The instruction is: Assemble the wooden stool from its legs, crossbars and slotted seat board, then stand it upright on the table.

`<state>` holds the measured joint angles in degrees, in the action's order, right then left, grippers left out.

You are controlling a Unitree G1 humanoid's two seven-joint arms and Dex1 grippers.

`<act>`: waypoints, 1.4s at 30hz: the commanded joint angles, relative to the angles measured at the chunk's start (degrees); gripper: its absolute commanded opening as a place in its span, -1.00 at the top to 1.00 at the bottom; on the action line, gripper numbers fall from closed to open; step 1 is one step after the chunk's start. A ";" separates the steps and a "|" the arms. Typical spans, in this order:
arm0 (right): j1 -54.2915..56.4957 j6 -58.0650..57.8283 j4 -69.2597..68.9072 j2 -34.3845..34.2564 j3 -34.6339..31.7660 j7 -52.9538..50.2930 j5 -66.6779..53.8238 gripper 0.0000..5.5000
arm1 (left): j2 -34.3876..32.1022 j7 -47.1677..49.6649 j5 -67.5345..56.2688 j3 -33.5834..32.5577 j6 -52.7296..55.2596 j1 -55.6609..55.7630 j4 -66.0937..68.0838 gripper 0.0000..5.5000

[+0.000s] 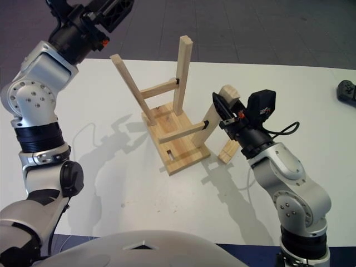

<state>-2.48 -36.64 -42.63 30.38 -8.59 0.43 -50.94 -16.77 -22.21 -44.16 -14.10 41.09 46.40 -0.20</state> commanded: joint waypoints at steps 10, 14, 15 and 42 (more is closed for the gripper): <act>15.84 0.92 5.06 -0.38 -14.29 -7.01 -28.84 -0.09 | -0.64 -1.18 0.65 -0.36 -0.20 -0.90 2.62 -0.96; 23.42 0.90 7.82 3.49 -14.36 -10.67 -31.34 -0.31 | -0.58 -1.16 0.46 -0.70 -0.34 -0.42 2.98 -0.96; 25.01 0.69 9.05 4.48 -14.10 -10.89 -30.86 -0.35 | -0.60 -1.16 0.39 -0.82 -0.36 -0.28 3.03 -0.96; 20.60 -0.22 17.77 0.59 -10.50 -4.35 -19.46 0.81 | 1.49 0.20 -0.95 0.01 1.16 -3.24 -0.70 -0.96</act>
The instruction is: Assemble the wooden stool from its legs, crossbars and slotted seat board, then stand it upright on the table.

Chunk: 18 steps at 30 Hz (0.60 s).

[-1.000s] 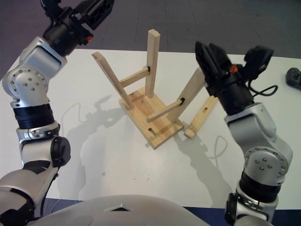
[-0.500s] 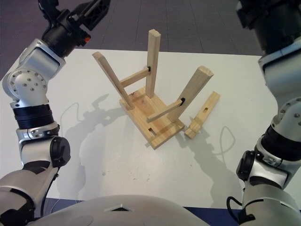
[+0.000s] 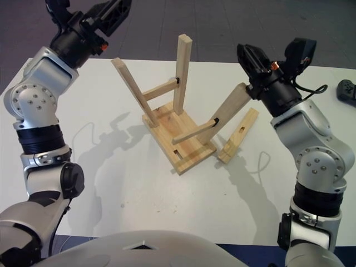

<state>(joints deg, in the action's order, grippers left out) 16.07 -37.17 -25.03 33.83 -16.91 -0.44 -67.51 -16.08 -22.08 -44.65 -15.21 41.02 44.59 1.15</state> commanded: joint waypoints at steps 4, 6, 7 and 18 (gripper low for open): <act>9.08 3.67 -0.91 -3.86 -7.92 -10.93 -10.07 0.91 | 0.75 -0.13 -1.16 0.59 1.25 -1.34 -2.06 -0.96; 7.79 3.27 0.74 -2.03 -10.30 -12.14 -9.15 0.84 | 0.71 0.38 -2.88 -1.65 0.96 -0.03 -1.31 -0.96; 5.09 2.39 1.50 -1.05 -10.89 -11.53 -7.56 0.82 | 0.76 1.28 -4.47 -3.69 0.78 1.30 -0.41 -0.96; -20.08 -6.80 -15.41 0.35 0.63 0.19 -4.48 0.13 | -1.36 5.11 -8.77 -9.60 -0.25 8.91 3.95 -0.96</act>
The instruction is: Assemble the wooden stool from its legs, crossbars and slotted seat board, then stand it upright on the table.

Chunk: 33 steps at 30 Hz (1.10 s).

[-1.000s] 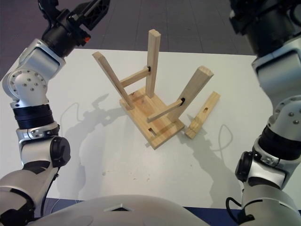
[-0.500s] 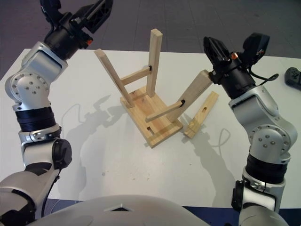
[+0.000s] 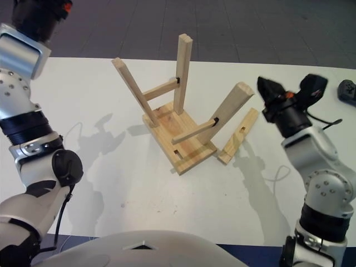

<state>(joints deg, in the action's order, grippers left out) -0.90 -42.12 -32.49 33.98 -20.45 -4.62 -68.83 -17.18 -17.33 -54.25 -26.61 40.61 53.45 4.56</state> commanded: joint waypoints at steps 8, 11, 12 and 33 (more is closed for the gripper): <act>-2.24 -0.52 -1.61 -0.88 1.59 -2.88 3.58 -0.32 | -0.14 0.38 1.64 4.35 0.24 -2.18 -0.99 -0.96; -3.45 -2.52 -1.76 -4.06 2.65 -11.33 5.84 -0.51 | -0.43 0.38 1.54 4.44 0.25 -2.50 -1.31 -0.96; -4.07 -3.48 -2.36 -5.02 4.04 -12.72 5.88 -0.59 | -0.48 0.44 1.54 4.42 0.22 -2.67 -1.43 -0.96; -4.58 -14.99 8.20 -17.73 7.94 -28.12 23.86 -0.74 | 0.34 1.58 2.08 6.11 0.01 -6.15 -4.57 -0.96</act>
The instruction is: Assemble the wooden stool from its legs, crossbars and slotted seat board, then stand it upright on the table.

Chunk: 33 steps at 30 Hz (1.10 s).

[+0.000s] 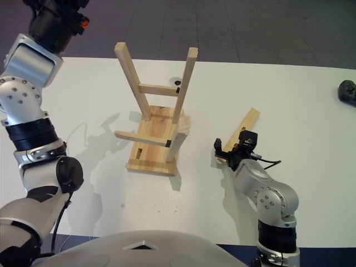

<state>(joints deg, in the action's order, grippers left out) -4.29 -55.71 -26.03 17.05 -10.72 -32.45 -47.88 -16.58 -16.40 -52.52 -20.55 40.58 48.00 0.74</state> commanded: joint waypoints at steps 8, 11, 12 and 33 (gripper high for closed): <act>-1.39 -5.64 -0.29 -2.06 -2.25 2.68 7.88 -0.24 | -0.18 0.89 1.76 0.97 -0.44 -1.01 -0.88 -0.96; -1.37 -5.79 -0.62 -1.39 -2.23 4.72 10.36 -0.06 | -0.03 0.99 2.19 1.22 -0.64 -1.25 -1.03 -0.96; -1.06 -5.36 -0.88 -1.20 -2.34 5.68 11.15 0.02 | 0.08 0.97 2.33 1.35 -0.68 -1.29 -1.06 -0.96; 20.05 29.28 -12.14 10.92 1.70 41.15 22.40 0.25 | 9.70 10.18 -27.61 -1.64 15.54 12.29 4.21 -0.96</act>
<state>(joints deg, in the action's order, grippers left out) 15.01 -26.48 -36.11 29.05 -10.21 7.11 -23.95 -8.09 -9.08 -75.67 -21.62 53.81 60.01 3.78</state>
